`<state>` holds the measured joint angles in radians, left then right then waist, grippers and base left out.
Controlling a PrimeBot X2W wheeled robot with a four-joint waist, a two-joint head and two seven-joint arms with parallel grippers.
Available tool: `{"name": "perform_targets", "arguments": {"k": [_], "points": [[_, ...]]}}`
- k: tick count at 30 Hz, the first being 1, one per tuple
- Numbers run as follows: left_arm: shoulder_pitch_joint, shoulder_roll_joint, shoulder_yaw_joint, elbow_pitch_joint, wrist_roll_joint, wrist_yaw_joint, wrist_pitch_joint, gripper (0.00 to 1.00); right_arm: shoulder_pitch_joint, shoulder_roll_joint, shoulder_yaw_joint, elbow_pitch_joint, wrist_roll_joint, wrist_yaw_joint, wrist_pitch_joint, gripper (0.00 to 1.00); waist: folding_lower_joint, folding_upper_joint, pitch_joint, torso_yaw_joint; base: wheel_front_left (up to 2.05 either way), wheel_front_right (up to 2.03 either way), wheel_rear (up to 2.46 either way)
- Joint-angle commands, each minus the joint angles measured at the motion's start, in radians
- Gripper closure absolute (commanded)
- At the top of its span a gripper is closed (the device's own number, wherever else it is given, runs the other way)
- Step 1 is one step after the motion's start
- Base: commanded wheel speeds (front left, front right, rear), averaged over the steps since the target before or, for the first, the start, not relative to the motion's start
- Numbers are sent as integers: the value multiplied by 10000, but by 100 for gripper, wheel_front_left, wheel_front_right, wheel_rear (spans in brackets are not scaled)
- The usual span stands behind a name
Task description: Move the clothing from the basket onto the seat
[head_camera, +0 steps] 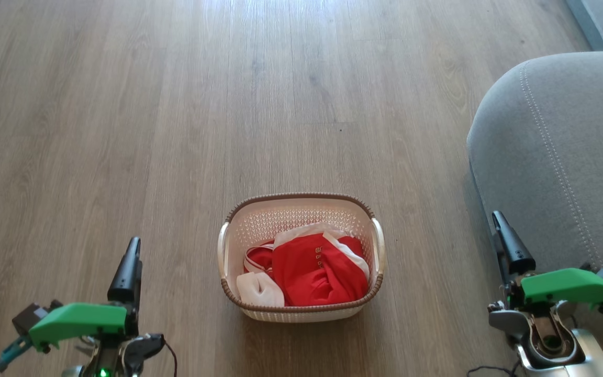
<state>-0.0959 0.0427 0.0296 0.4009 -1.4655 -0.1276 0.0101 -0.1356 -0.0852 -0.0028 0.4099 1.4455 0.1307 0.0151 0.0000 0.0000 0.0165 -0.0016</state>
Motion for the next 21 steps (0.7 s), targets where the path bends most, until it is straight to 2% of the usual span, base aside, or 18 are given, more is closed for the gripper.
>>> {"name": "perform_targets", "arguments": {"k": [1, 21], "points": [[-669, 215, 38, -258, 295, -17, -127, 0, -687, -225, 141, -242, -328, 1, -148, 0, 0, 0, 13, 0, 0, 0, 0], [-1322, 389, -75, -129, 3220, -20, -683, 0, -1480, -470, 782, 59, -2940, 1, -710, 0, 0, 0, 120, -19, 0, 0, 0]]}}
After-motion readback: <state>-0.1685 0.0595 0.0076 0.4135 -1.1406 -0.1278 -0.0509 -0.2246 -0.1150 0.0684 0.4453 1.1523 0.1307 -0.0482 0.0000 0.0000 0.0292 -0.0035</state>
